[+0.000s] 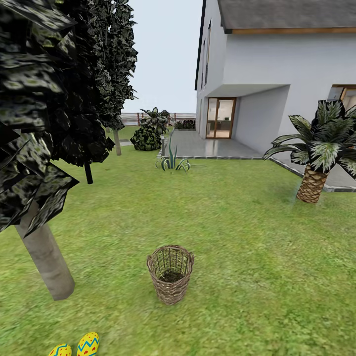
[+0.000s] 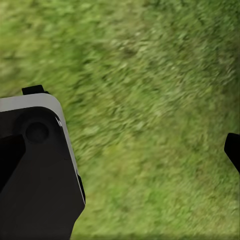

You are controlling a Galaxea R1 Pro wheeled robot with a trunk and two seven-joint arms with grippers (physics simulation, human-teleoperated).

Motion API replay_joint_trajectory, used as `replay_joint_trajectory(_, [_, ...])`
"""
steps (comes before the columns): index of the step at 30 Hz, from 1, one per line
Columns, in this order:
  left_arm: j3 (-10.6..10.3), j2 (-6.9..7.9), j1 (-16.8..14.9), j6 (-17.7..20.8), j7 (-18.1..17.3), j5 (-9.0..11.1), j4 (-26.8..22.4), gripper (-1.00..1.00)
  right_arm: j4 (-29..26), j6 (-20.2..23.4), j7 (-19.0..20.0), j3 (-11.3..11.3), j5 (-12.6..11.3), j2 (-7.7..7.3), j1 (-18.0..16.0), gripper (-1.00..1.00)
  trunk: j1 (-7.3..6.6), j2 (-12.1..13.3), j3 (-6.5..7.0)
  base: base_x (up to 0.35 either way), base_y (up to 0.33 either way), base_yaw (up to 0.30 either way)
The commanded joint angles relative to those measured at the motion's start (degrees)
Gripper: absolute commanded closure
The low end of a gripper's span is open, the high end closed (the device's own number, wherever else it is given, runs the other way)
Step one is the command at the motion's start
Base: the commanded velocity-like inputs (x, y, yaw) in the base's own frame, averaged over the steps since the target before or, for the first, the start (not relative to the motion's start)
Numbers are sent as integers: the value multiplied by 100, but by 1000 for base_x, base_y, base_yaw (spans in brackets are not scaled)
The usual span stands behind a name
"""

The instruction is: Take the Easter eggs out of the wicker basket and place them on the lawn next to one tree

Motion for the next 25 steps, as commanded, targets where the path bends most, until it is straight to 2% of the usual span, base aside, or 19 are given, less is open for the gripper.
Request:
replay_joint_trajectory(1, [-49,4,-2,-11,25,44,-4,-100,8,-38,-5,36,-62,3,-4,-100,3,-8,-8,0,0,0])
replay_joint_trajectory(25, [-49,3,-2,-11,25,47,-6,-100,8,-38,-5,36,-58,3,-4,-100,3,-8,-8,0,0,0])
